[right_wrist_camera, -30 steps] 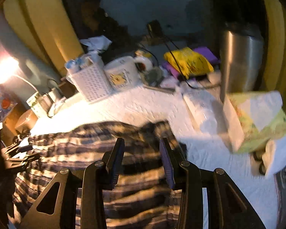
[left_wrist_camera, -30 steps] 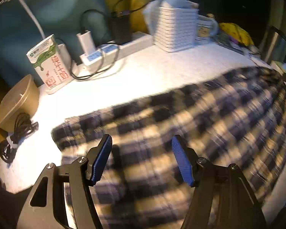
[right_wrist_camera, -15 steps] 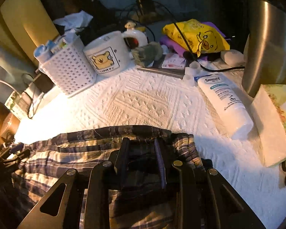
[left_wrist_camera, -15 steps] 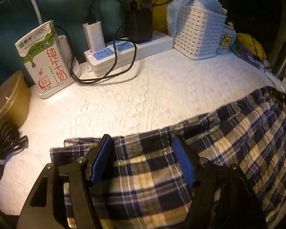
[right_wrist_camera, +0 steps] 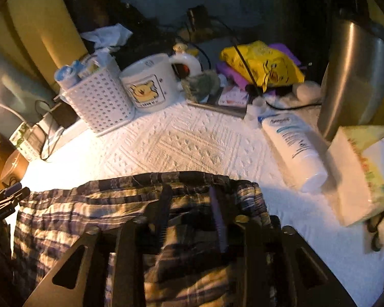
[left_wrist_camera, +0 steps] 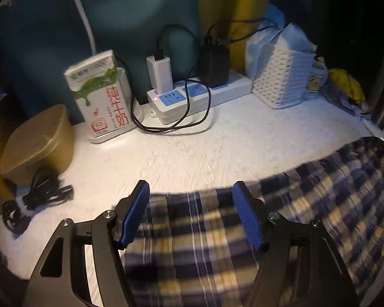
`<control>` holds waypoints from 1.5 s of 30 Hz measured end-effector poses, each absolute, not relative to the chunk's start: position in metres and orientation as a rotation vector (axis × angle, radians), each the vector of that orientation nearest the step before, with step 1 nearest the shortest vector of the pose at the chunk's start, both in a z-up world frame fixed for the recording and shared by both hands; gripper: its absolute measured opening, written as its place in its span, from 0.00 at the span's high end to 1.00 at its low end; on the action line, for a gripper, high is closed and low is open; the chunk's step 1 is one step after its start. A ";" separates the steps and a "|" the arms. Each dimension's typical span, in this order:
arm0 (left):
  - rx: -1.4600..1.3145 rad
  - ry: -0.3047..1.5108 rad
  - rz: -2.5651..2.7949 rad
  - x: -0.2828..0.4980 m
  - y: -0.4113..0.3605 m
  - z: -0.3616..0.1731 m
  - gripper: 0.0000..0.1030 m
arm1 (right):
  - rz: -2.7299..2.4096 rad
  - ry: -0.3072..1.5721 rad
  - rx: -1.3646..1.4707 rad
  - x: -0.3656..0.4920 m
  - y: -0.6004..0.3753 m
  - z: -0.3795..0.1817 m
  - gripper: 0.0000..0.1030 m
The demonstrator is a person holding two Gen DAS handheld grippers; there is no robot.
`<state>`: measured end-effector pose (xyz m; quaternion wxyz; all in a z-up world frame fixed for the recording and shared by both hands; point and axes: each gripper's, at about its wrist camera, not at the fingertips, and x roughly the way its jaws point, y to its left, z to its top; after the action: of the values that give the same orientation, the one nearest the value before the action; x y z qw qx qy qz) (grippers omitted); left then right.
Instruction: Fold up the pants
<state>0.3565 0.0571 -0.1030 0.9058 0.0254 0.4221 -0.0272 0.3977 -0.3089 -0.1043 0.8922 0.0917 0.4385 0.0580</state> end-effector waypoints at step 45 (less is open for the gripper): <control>-0.104 0.844 0.093 0.180 0.060 -0.103 0.34 | 0.179 0.946 0.282 0.248 -0.345 -0.118 0.19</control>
<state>0.1803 0.0597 -0.1030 0.9100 -0.0504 0.4091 0.0450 0.2475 -0.3449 -0.1184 0.8768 0.1350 0.4535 0.0859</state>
